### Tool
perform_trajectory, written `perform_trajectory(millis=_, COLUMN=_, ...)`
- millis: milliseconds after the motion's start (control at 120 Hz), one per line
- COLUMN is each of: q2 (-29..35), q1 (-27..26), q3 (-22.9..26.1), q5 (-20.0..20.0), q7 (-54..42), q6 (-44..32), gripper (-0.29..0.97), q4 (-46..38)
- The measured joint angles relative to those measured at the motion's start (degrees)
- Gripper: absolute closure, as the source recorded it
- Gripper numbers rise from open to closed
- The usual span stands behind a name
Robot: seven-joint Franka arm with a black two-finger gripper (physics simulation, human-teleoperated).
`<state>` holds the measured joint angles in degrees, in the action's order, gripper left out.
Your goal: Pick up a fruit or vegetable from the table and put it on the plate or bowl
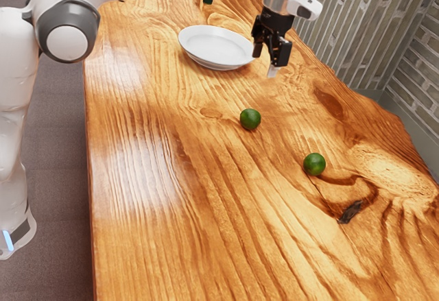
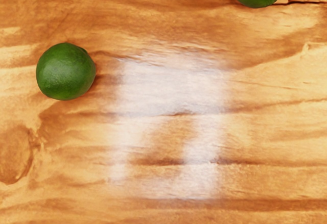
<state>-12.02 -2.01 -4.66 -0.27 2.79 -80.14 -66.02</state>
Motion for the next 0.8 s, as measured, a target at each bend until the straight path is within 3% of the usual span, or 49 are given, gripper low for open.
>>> perform_trajectory(millis=350, q2=-0.3, q1=-0.7, q3=0.7, q5=0.1, q7=0.7, q6=-2.0, gripper=0.0, q4=0.2)
perform_trajectory(millis=800, q2=-9.9, q1=0.4, q3=-0.8, q5=0.5, q7=-1.3, q6=-9.1, gripper=0.0, q4=0.2)
